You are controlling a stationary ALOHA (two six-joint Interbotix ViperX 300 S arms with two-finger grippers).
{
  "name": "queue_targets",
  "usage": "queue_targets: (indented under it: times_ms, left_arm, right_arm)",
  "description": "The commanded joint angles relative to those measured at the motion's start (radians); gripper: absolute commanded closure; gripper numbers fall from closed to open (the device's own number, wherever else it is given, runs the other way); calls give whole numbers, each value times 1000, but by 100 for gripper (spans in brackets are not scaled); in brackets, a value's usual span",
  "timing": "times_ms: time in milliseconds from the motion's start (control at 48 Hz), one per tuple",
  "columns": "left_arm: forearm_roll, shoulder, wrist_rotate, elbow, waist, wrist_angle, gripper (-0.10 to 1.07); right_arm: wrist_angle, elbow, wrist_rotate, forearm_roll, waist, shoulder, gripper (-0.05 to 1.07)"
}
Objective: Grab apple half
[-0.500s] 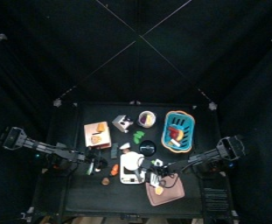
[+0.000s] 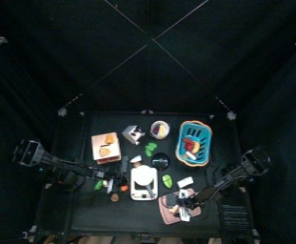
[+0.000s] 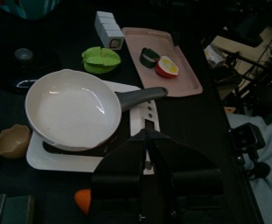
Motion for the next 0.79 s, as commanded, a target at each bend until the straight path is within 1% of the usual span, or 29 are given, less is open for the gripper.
queue_targets:
  times_ms: [0, 271, 333, 521, 771]
  left_arm:
    - [-28, 26, 3, -29, -5, -32, 48]
    - [-55, 89, 3, -46, -6, -44, 48]
    - [-55, 94, 5, -49, -6, -44, 48]
    - [-55, 87, 3, -49, -6, -44, 48]
    - [-55, 83, 3, -44, -6, -44, 48]
  right_arm:
    - [2, -15, -3, -5, -3, 2, 9]
    - [3, -9, -5, -41, -5, 48, 9]
    - [3, -11, -5, -44, -3, 52, 8]
    - [6, -5, -5, -66, -5, 71, -1]
    - [5, -9, -6, -114, -5, 112, -1]
